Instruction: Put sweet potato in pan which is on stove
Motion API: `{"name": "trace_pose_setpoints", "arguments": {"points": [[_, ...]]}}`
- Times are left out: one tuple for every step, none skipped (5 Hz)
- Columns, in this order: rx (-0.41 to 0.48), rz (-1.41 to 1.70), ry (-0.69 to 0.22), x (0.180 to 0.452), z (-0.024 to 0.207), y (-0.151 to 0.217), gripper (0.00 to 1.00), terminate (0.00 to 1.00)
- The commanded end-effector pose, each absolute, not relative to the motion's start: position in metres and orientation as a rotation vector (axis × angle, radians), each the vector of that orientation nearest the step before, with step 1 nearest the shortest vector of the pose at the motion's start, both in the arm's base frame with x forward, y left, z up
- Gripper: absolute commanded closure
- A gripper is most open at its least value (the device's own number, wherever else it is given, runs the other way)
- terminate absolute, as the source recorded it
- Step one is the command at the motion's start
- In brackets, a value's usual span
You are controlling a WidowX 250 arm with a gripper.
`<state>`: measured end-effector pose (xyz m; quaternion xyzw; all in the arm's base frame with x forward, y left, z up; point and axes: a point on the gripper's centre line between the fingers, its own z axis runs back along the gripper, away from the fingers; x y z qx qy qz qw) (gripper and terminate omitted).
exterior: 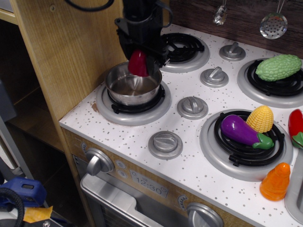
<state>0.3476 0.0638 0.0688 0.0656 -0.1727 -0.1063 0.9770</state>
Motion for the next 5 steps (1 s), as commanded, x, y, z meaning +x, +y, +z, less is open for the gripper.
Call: {"name": "trace_pose_setpoints", "arguments": {"points": [[0.136,-0.199,-0.441,0.343,0.064,0.086,1.00,0.00],[0.117,-0.207,-0.467,0.347,0.052,0.089,0.00,0.00],[0.117,-0.207,-0.467,0.347,0.052,0.089,0.00,0.00],[0.117,-0.207,-0.467,0.347,0.052,0.089,0.00,0.00],[0.117,-0.207,-0.467,0.347,0.052,0.089,0.00,1.00]]}}
